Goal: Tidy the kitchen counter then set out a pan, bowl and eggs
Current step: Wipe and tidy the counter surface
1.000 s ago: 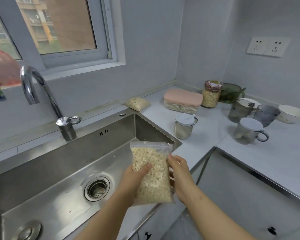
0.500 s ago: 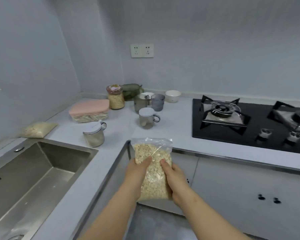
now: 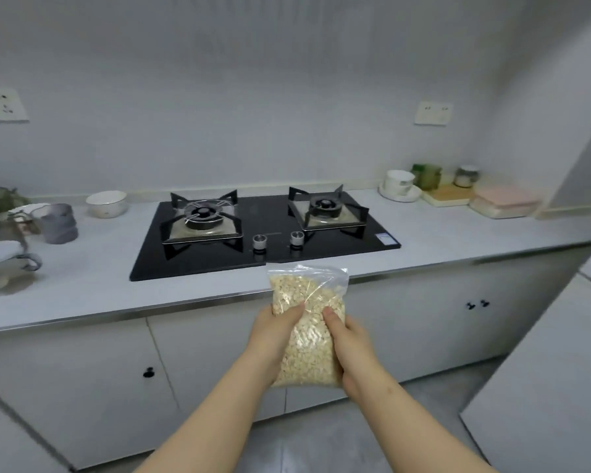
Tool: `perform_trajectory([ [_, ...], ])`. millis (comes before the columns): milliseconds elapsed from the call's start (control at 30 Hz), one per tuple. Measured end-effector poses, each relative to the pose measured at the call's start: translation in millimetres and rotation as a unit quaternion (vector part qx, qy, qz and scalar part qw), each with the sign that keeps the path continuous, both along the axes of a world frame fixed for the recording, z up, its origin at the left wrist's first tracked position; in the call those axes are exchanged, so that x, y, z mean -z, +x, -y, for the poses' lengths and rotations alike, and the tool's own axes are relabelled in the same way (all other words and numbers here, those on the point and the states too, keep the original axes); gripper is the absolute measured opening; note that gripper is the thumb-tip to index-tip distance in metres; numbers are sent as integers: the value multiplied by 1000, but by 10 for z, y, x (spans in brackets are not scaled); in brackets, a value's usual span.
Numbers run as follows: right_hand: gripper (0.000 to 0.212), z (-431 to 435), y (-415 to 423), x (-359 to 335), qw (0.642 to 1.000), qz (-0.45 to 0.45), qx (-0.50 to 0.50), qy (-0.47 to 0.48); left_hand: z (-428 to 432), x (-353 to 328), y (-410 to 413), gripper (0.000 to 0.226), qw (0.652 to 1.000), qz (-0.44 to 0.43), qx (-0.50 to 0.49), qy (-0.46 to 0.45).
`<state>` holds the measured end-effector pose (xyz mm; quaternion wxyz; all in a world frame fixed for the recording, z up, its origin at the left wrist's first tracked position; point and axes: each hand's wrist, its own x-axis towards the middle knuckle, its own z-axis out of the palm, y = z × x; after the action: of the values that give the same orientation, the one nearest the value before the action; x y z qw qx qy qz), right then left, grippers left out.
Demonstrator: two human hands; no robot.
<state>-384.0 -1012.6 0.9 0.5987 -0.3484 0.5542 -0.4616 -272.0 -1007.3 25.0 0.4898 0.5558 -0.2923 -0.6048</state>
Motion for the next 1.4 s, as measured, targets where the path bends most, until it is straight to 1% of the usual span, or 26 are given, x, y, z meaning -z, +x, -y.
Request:
perform_trajectory([
  [100, 23, 79, -616, -56, 999, 11, 42, 0, 140, -38, -607, 2, 999, 1, 42, -12],
  [233, 20, 199, -1291, -65, 995, 37, 96, -11, 418, -32, -1274, 8, 995, 17, 100, -19],
  [400, 17, 514, -1905, -38, 987, 44, 157, -10, 941, 72, -1914, 15, 987, 25, 156, -9],
  [567, 18, 1153, -2489, -7, 978, 46, 201, -15, 1713, 178, -2547, 24, 980, 27, 196, -30],
  [733, 23, 2127, -3081, -4, 973, 38, 227, -17, 2729, 208, -3180, 30, 974, 18, 224, -27],
  [933, 23, 3252, -3648, -112, 966, 27, 255, -29, 3905, 45, -3776, 30, 971, 29, 237, -28],
  [1100, 18, 3940, -3992, -104, 968, 1, 248, -41, 4568, 12, -4079, 31, 970, 28, 238, -32],
  [1233, 18, 4630, -4320, -88, 974, -17, 220, -55, 5164, 19, -4367, 31, 978, 25, 205, -38],
  [1400, 17, 5559, -4771, -124, 982, -39, 175, -66, 5935, -71, -4768, 32, 986, 42, 156, -48],
])
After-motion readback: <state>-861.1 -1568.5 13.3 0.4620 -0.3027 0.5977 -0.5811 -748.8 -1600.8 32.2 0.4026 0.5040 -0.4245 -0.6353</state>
